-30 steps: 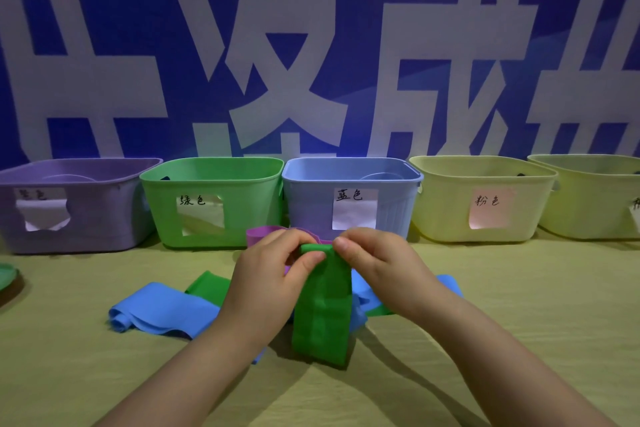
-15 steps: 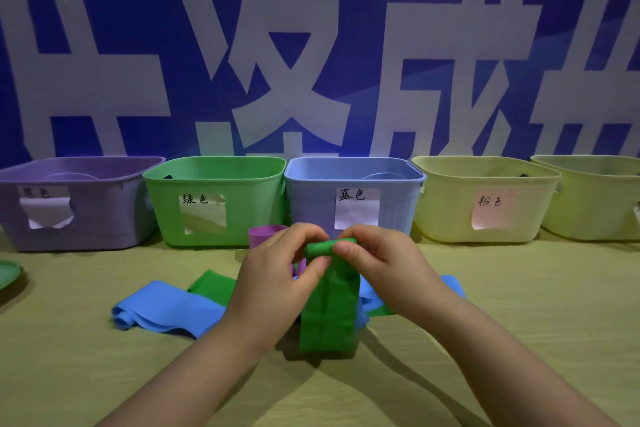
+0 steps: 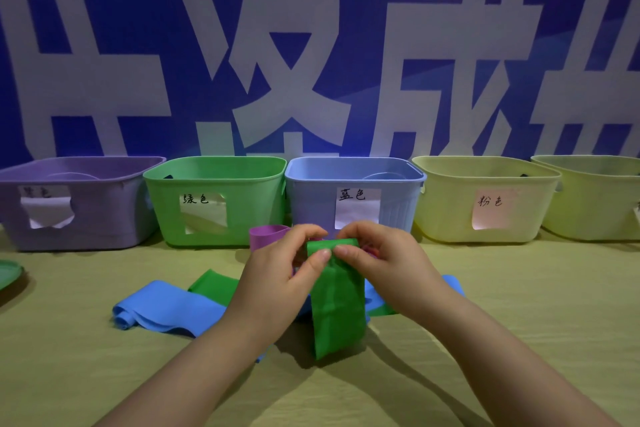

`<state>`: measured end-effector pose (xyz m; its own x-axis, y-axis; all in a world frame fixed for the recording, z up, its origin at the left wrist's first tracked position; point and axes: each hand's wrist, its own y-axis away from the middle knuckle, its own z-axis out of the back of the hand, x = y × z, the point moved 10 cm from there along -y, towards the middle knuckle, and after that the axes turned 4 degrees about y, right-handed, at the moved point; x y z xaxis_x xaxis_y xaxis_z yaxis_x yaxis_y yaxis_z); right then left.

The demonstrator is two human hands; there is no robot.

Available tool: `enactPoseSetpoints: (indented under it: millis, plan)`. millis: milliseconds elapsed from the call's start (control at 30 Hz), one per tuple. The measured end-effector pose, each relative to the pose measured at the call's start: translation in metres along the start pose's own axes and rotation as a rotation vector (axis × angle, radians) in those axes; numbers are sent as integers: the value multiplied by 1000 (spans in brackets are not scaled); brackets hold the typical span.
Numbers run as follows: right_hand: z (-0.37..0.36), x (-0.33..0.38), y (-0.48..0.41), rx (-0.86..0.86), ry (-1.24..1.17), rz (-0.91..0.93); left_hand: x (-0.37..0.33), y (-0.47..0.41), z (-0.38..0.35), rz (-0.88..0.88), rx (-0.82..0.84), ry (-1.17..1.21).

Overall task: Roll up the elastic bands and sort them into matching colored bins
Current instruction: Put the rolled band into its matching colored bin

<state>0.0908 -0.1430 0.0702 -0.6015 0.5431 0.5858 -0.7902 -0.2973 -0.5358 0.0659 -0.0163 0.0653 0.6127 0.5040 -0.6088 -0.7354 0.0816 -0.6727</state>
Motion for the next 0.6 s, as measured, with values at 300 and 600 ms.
enactPoseSetpoints:
  millis: [300, 600]
  plan:
    - [2, -2, 2, 14, 28, -47, -5, 0, -1, -76, 15, -19]
    - [-2, 2, 1, 3, -33, 13, 0, 0, -6, -21, 78, -25]
